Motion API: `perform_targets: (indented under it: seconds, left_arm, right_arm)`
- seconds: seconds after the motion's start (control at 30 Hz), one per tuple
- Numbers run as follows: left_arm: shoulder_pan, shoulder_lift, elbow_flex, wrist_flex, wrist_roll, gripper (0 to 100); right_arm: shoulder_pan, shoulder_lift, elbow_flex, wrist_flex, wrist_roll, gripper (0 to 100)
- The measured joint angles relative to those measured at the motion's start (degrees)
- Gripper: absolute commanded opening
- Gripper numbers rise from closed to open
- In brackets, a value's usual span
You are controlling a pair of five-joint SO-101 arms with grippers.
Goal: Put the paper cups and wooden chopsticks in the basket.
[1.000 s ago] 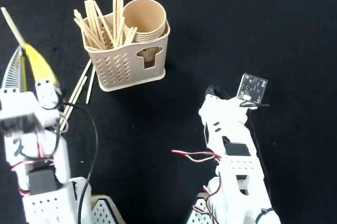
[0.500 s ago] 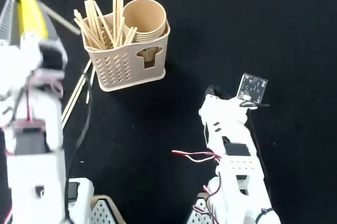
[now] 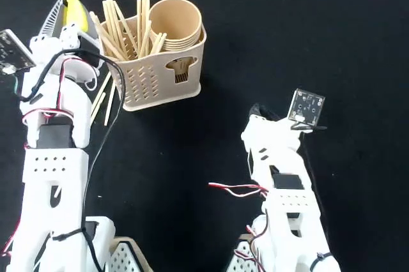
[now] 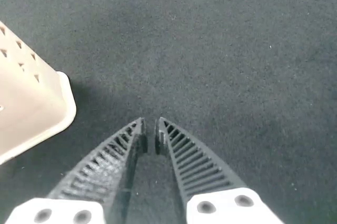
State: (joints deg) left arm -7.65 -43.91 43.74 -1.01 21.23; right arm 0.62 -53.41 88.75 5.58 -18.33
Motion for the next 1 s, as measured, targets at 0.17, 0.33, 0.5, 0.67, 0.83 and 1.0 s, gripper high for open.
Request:
perform_targets:
  seconds: [0.17, 0.33, 0.5, 0.67, 0.83, 1.0]
  left_arm:
    - [0.00, 0.00, 2.29, 0.18, 0.00, 18]
    - [0.00, 0.00, 2.81, 6.07, 0.09, 18]
    - [0.00, 0.18, -1.93, 15.91, 0.09, 18]
    - [-2.90, -1.49, -9.32, 29.89, -0.88, 18]
    - [-9.76, -6.42, -16.26, 49.67, -9.85, 18]
    - [-17.23, -5.19, -17.32, 63.91, -20.13, 18]
  right_arm:
    - [0.00, 0.00, 0.00, 0.00, 0.00, 5.1]
    - [0.00, 0.00, 0.00, 0.00, 0.00, 5.1]
    - [0.00, 0.00, 0.00, 0.00, 0.00, 5.2]
    - [0.00, 0.00, 0.00, 0.00, 0.00, 5.2]
    - [0.00, 0.00, 0.00, 0.00, 0.00, 5.2]
    - [0.00, 0.00, 0.00, 0.00, 0.00, 5.2]
